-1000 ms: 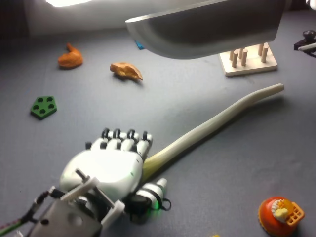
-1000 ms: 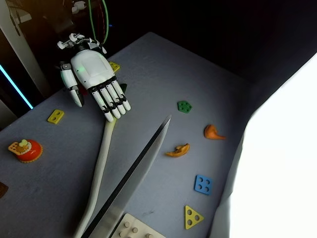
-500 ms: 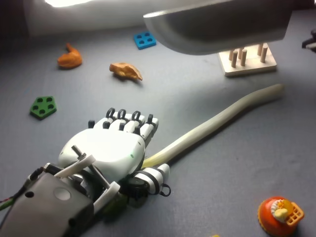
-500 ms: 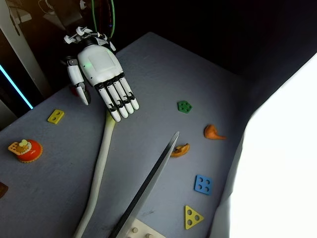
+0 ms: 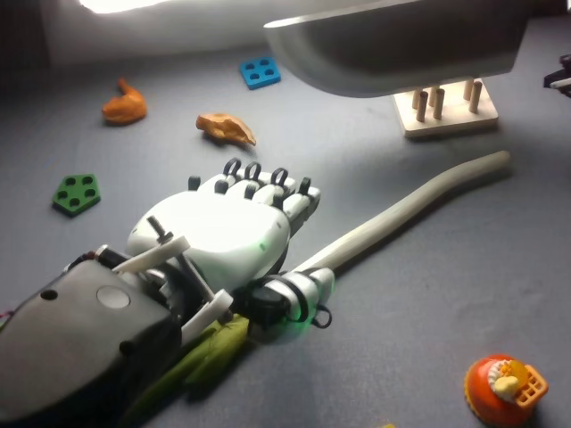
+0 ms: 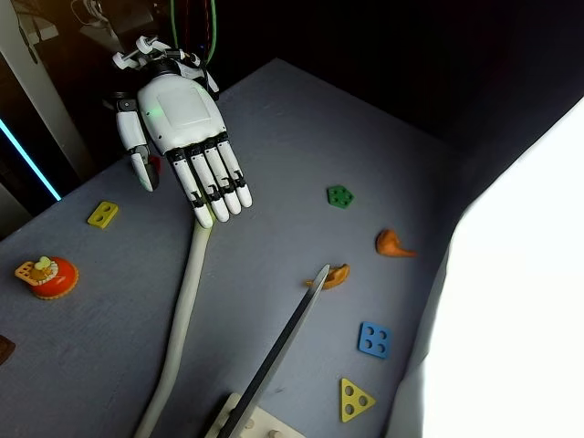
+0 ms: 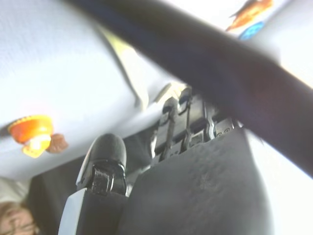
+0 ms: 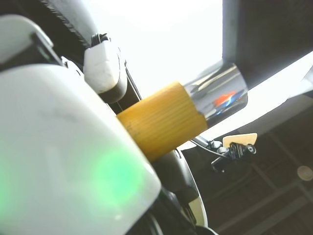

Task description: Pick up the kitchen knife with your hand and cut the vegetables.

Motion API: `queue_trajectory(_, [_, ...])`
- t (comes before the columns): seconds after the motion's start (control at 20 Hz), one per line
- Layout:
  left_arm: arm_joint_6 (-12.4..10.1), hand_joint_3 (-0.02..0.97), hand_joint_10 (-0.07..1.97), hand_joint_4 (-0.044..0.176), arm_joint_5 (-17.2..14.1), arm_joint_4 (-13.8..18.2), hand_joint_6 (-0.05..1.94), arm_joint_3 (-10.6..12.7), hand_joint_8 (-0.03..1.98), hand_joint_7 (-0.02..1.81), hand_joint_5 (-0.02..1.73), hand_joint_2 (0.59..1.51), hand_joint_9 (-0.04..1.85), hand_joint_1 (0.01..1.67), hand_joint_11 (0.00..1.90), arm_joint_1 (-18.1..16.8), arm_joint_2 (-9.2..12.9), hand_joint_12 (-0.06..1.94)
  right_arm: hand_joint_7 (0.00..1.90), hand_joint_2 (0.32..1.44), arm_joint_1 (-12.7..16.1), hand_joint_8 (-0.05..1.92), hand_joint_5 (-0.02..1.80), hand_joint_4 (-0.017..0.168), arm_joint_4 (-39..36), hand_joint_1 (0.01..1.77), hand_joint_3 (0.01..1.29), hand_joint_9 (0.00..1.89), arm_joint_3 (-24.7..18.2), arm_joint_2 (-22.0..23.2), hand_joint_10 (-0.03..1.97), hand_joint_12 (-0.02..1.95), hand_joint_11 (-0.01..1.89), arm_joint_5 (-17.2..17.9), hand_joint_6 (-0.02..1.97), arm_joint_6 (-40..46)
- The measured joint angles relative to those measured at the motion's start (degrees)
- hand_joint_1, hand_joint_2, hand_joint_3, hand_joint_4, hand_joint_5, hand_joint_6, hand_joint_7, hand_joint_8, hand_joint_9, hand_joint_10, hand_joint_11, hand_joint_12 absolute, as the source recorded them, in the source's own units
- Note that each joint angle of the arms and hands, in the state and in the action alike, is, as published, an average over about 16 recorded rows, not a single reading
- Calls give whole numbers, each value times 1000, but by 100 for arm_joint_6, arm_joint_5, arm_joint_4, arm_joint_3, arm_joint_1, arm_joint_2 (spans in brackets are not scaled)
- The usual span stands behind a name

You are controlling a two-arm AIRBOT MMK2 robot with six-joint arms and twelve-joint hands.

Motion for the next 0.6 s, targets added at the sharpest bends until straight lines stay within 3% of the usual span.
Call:
queue_trajectory(0.35, [189,15,8,4,194,-234,6,29,11,40,61,1510,33,13,18,-239,48,83,1550,649,-68,1868,1340,166,-22,1587,948,1594,370,-272,1802,1808,1593,-48,1910,132])
queue_trajectory(0.6, [198,28,8,4,160,-432,6,22,11,28,42,1510,29,14,17,-314,68,58,1550,657,-124,1867,1338,166,-22,1589,931,1593,616,-454,1802,1809,1593,-80,1910,221])
